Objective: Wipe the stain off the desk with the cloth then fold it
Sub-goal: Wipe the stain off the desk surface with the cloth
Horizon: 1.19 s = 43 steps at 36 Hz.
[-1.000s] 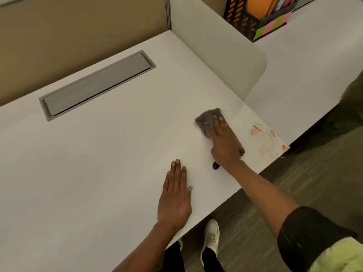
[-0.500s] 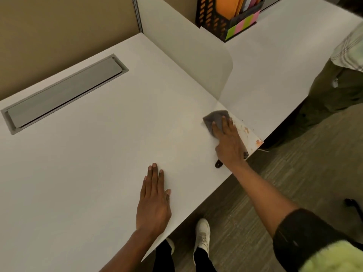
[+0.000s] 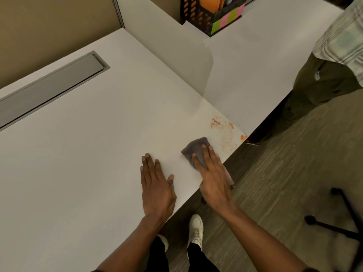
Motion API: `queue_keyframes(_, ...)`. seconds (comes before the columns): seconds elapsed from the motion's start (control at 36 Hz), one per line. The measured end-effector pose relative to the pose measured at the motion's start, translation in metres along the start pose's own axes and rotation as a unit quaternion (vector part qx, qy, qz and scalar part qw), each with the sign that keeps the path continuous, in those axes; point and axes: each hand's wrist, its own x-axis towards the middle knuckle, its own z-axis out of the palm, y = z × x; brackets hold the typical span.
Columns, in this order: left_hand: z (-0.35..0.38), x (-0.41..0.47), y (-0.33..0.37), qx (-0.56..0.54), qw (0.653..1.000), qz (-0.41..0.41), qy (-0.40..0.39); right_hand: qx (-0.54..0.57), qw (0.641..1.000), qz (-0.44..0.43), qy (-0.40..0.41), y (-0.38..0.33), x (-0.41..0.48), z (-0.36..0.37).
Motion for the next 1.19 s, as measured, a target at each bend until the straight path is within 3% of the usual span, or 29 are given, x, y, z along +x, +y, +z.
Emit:
queue_keyframes(0.22, 0.014, 0.004, 0.003, 0.054, 0.997, 0.060, -0.009, -0.021, 0.999, 0.043, 0.022, 0.031, 0.103, -0.017)
queue_keyframes(0.56, 0.022, 0.007, -0.001, 0.079, 0.994, 0.076, 0.019, -0.003, 0.996, -0.074, -0.044, 0.018, -0.032, 0.007)
queue_keyframes(0.92, 0.016, 0.004, 0.006, 0.087, 0.995, 0.050, -0.011, -0.017, 1.000, -0.011, 0.011, 0.040, 0.113, -0.020)
queue_keyframes(1.19, 0.020, 0.005, 0.002, 0.083, 0.995, 0.059, 0.006, -0.016, 0.999, -0.038, -0.002, 0.001, -0.026, -0.001)
